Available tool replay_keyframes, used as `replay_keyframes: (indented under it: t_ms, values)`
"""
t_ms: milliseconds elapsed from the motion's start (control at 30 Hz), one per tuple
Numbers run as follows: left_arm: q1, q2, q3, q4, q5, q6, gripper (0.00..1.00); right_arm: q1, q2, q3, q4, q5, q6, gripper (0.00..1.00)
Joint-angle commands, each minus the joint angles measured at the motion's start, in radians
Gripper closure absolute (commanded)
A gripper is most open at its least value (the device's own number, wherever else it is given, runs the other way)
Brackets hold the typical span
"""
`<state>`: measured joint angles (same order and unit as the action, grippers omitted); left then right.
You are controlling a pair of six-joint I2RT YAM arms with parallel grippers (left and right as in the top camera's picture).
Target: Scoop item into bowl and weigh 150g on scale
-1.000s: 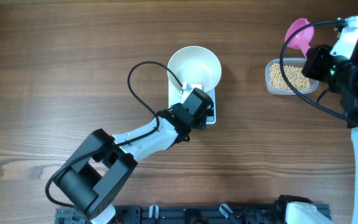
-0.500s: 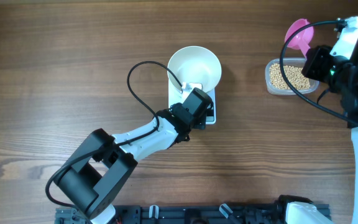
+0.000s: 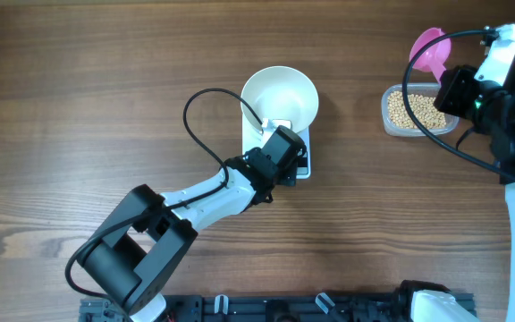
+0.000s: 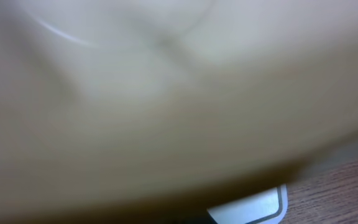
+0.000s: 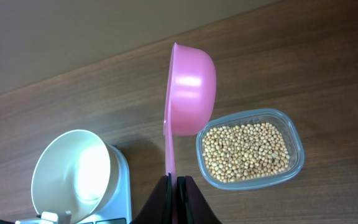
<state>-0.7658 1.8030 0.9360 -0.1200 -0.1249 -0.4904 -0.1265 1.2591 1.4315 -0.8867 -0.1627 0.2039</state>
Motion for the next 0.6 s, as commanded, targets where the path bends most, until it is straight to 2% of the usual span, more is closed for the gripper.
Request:
replay_keyframes:
  t_ms: [0, 567]
  values:
    - [0.006, 0.026, 0.008, -0.007, 0.027, 0.013, 0.96, -0.002, 0.005, 0.016, -0.001, 0.006, 0.006, 0.96]
    - [0.006, 0.026, 0.008, -0.015, -0.007, 0.013, 0.96, -0.002, 0.005, 0.016, -0.031, 0.006, 0.006, 0.96]
